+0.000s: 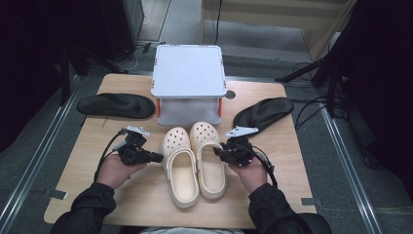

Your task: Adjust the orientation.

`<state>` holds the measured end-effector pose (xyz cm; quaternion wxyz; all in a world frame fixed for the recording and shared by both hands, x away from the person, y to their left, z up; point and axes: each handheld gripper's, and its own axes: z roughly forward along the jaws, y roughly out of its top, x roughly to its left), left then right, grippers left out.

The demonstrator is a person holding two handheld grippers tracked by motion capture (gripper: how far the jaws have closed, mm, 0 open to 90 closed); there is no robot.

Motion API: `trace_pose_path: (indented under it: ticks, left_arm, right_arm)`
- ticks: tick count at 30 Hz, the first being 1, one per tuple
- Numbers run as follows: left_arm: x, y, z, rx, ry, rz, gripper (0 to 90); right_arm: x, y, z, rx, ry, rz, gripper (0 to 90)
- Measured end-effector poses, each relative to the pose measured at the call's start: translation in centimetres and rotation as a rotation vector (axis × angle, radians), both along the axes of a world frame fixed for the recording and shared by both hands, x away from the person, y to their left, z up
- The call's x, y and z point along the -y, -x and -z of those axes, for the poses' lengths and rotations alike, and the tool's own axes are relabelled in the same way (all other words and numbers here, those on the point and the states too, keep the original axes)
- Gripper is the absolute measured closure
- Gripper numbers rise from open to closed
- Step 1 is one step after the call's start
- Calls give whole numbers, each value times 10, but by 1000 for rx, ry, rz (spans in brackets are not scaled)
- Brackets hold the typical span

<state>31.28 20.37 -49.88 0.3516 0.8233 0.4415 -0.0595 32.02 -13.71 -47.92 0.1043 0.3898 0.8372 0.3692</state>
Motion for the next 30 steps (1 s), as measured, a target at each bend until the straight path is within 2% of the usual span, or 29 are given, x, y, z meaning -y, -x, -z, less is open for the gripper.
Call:
trace_pose_path:
  ticks: [2,3,4,6,11,13,14,15,16,20,24,25,27,28,30]
  left_arm:
    - [-3,-1,-6,19,25,-18,835]
    - [-5,-1,-9,24,28,-20,823]
    - [-6,-2,-12,34,36,-27,808]
    - [-7,-2,-18,48,45,-35,781]
    - [-4,-6,-31,68,27,-44,638]
    - [-5,-8,-35,83,31,-54,555]
    - [-6,-12,-40,95,51,-40,550]
    - [-6,-14,-44,100,55,-40,510]
    - [-6,-15,-47,105,49,-41,504]
    - [-7,-25,-59,121,23,-35,526]
    - [-9,-37,-68,126,17,-51,671]
    - [-9,-39,-70,123,19,-47,697]
    - [-8,-46,-73,94,32,-35,671]
    - [-6,-48,-75,101,26,-40,669]
    - [-6,-53,-81,103,46,-24,724]
  right_arm:
    - [5,-2,0,-43,-51,3,614]
    - [7,-3,0,-50,-67,-8,557]
    - [8,-3,-1,-48,-64,-7,546]
    - [9,1,-5,-19,-63,-11,526]
    - [16,16,-19,24,-102,-30,513]
    - [20,23,-23,32,-139,-38,515]
    - [21,25,-24,30,-156,-42,517]
    - [23,31,-26,27,-185,-52,515]
    - [22,34,-26,32,-191,-61,512]
    - [17,40,-24,39,-176,-92,507]
    - [14,42,-20,3,-185,-95,514]
    - [13,42,-19,-8,-186,-108,534]
    - [11,43,-16,-15,-182,-132,539]
    - [9,44,-14,-22,-184,-143,544]
    - [6,46,-12,-37,-185,-145,542]
